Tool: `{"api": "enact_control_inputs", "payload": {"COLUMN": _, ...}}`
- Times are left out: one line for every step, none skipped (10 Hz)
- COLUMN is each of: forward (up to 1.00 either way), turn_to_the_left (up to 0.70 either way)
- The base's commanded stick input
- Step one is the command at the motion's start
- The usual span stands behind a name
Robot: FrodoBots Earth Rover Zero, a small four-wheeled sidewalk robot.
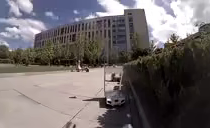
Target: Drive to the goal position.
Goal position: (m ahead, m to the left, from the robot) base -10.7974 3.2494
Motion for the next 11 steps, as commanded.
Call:
{"api": "enact_control_inputs", "payload": {"forward": 0.02, "turn_to_the_left": 0.0}}
{"api": "enact_control_inputs", "payload": {"forward": 0.0, "turn_to_the_left": 0.0}}
{"api": "enact_control_inputs", "payload": {"forward": 0.0, "turn_to_the_left": 0.0}}
{"api": "enact_control_inputs", "payload": {"forward": 0.01, "turn_to_the_left": 0.0}}
{"api": "enact_control_inputs", "payload": {"forward": 0.04, "turn_to_the_left": 0.0}}
{"api": "enact_control_inputs", "payload": {"forward": 0.04, "turn_to_the_left": 0.0}}
{"api": "enact_control_inputs", "payload": {"forward": 0.01, "turn_to_the_left": 0.0}}
{"api": "enact_control_inputs", "payload": {"forward": 0.01, "turn_to_the_left": 0.0}}
{"api": "enact_control_inputs", "payload": {"forward": 0.04, "turn_to_the_left": 0.0}}
{"api": "enact_control_inputs", "payload": {"forward": 0.04, "turn_to_the_left": 0.0}}
{"api": "enact_control_inputs", "payload": {"forward": 0.0, "turn_to_the_left": 0.0}}
